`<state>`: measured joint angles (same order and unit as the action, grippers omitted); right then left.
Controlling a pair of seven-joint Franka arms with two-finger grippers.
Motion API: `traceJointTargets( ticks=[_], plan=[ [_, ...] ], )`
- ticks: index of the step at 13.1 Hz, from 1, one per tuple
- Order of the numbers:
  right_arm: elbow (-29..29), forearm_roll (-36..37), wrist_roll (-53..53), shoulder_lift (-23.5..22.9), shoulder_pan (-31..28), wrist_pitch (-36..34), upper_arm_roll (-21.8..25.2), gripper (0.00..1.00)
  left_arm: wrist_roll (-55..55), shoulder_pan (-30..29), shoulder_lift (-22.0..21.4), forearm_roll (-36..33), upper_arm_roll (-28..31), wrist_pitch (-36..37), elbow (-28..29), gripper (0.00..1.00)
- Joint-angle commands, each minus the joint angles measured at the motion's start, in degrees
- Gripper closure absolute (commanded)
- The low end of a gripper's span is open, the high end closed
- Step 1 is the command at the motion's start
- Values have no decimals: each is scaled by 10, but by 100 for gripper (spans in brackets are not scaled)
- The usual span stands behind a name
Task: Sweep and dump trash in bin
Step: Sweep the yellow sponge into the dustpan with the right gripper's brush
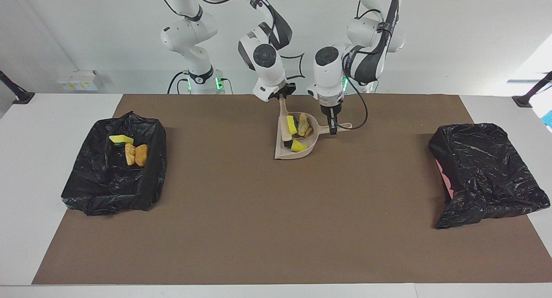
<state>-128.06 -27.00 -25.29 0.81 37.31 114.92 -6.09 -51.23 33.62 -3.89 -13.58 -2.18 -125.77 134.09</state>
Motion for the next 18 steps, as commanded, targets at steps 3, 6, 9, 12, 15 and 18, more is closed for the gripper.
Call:
traceJointTargets(
  ticks=[3, 6, 9, 12, 15, 18],
  plan=[
    [41, 2, 13, 9, -21, -86, 6, 100, -47, -40, 5, 55, 0, -45, 10, 100],
    [43, 50, -15, 38, -27, -125, 8, 100, -61, -65, 14, 85, -1, -55, 4, 100],
    [89, 68, -18, 43, -54, -178, 8, 100, -125, -92, 25, 168, 0, -59, -11, 100],
    [109, 81, -24, 41, -63, -197, 6, 100, -146, -109, 32, 206, 0, -59, -25, 100],
    [110, 90, -31, 43, -60, -197, 5, 100, -175, -134, 31, 245, 0, -56, -31, 100],
    [96, 94, -66, 54, -56, -188, 3, 100, -198, -164, 31, 252, 0, -31, -65, 100]
  ],
)
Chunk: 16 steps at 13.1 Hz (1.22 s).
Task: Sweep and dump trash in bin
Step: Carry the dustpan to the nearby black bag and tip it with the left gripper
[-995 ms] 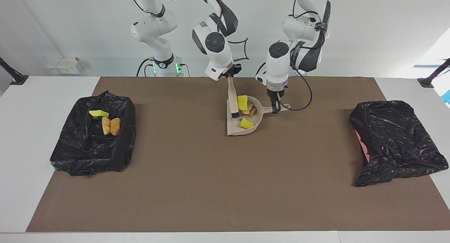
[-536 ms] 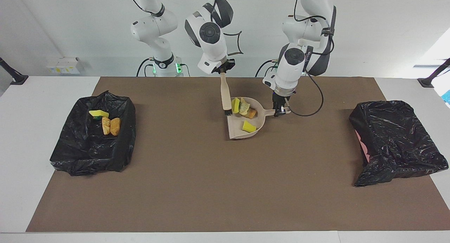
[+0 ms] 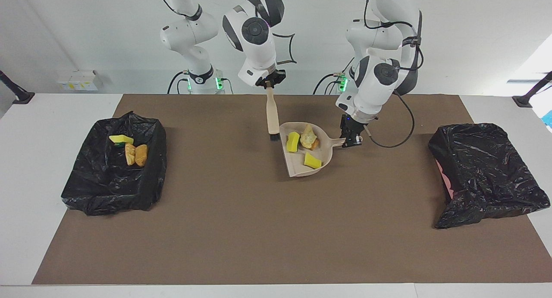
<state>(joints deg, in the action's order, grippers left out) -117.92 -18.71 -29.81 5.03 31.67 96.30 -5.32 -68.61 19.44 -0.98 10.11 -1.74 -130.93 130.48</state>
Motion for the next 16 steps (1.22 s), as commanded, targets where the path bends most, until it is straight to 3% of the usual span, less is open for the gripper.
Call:
traceJointTargets(
  ticks=[1, 7, 11, 14, 16],
  plan=[
    [-18, 12, -21, 18, 2, 12, -6, 100, -33, -35, 5, 15, -4, 46, -51, 100],
    [-77, 15, -101, 17, 98, 104, -8, 100, -132, -141, 48, 12, -2, 216, -210, 100],
    [-99, 17, -195, -21, 182, 171, -8, 100, -188, -214, 69, 3, 1, 258, -284, 100],
    [-119, 17, -208, -34, 190, 196, -8, 100, -252, -285, 101, -9, 2, 310, -351, 100],
    [-124, 16, -205, -41, 196, 204, -8, 100, -306, -330, 102, -19, 2, 313, -356, 100]
  ],
)
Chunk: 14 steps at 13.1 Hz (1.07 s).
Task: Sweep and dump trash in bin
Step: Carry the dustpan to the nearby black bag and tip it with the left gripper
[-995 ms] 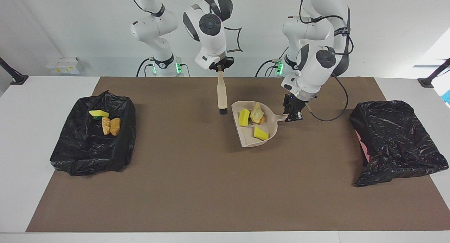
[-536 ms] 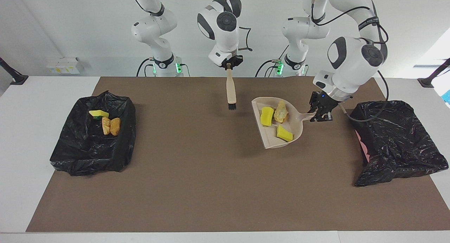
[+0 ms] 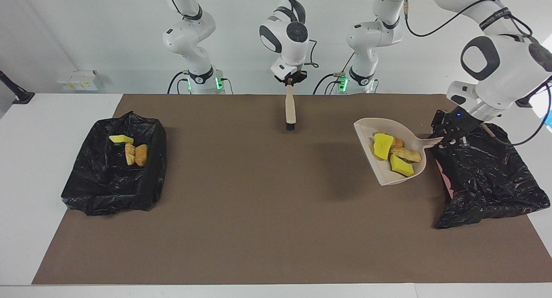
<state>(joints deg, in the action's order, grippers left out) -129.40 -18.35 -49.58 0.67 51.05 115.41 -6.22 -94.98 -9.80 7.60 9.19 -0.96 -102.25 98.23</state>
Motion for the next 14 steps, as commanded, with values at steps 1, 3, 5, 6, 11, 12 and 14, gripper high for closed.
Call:
traceJointTargets(
  ticks=[1, 3, 5, 6, 11, 12, 14],
  plan=[
    [-12, 12, 1, 2, 1, 13, 1, 100, -62, -55, 16, -16, -5, 26, -33, 100],
    [-16, 11, 25, 3, 1, 13, 1, 97, -96, -90, 16, -51, -4, 25, -37, 100],
    [-21, 8, 41, 3, -3, 28, 1, 96, -135, -147, 17, -63, -5, 13, -41, 100],
    [-23, 6, 41, 1, -3, 36, 1, 96, -150, -155, 19, -74, -5, 5, -44, 100],
    [-12, 2, 33, -22, -4, 36, 1, 64, -159, -168, 56, -213, -4, -81, -97, 100],
    [-1, 2, 34, -29, -7, 31, 1, 49, -157, -170, 56, -239, -4, -117, -95, 100],
    [13, 2, 40, -32, -27, 31, 1, 37, -128, -162, 58, -328, -3, -166, -86, 100]
  ],
)
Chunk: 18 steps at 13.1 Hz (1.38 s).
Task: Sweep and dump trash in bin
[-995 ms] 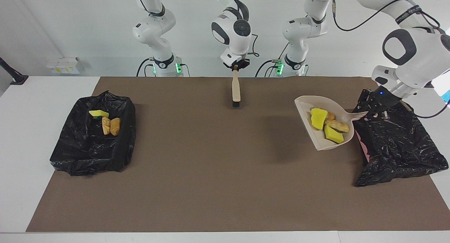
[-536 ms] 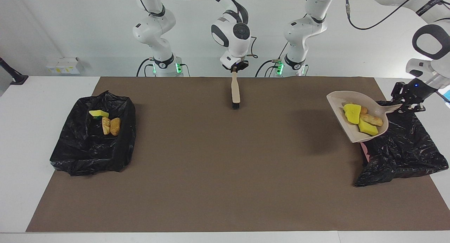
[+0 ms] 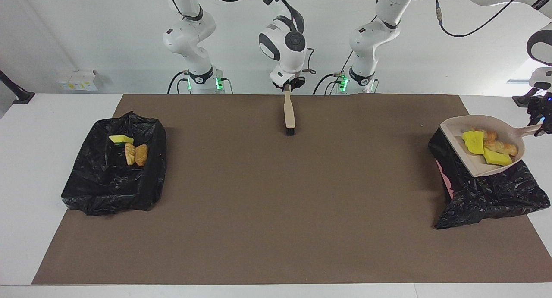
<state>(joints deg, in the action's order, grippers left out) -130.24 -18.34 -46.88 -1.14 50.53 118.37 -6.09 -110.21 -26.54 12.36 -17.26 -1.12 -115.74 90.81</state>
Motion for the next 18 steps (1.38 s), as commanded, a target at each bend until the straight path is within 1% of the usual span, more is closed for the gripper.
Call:
traceJointTargets(
  ticks=[1, 2, 4, 5, 7, 9, 11, 12, 13, 15, 16, 18],
  plan=[
    [26, 2, 15, -7, -38, -1, 0, 32, 53, 10, 10, -108, -1, -39, -9, 100],
    [29, 2, 14, 3, -56, -2, 1, 30, 70, 16, 9, -151, -2, -42, -6, 100],
    [52, 14, 16, 23, -103, -22, 5, 21, 93, 26, 0, -209, -1, -62, 17, 100],
    [66, 34, 23, 25, -123, -27, 6, 9, 110, 28, -4, -251, -2, -63, 26, 100],
    [97, 95, 27, 24, -180, -26, 6, 0, 147, 46, -26, -322, -1, -59, 58, 100],
    [126, 130, 28, 17, -229, -26, 6, 0, 176, 61, -48, -399, -1, -56, 91, 100],
    [157, 160, 47, 15, -271, -27, 6, 0, 191, 62, -53, -441, -1, -49, 96, 100],
    [171, 164, 59, 18, -292, -32, 6, 0, 191, 63, -57, -475, -1, -45, 96, 100],
    [189, 165, 76, 22, -317, -52, 6, 0, 193, 65, -62, -503, -2, -38, 97, 100],
    [254, 165, 127, 22, -358, -123, 6, 0, 226, 89, -73, -540, -1, -9, 99, 100],
    [285, 165, 151, 22, -373, -163, 6, 0, 269, 101, -76, -568, -3, 22, 100, 100],
    [326, 166, 189, 28, -389, -222, 9, 0, 295, 132, -81, -576, -5, 85, 97, 100]
  ],
)
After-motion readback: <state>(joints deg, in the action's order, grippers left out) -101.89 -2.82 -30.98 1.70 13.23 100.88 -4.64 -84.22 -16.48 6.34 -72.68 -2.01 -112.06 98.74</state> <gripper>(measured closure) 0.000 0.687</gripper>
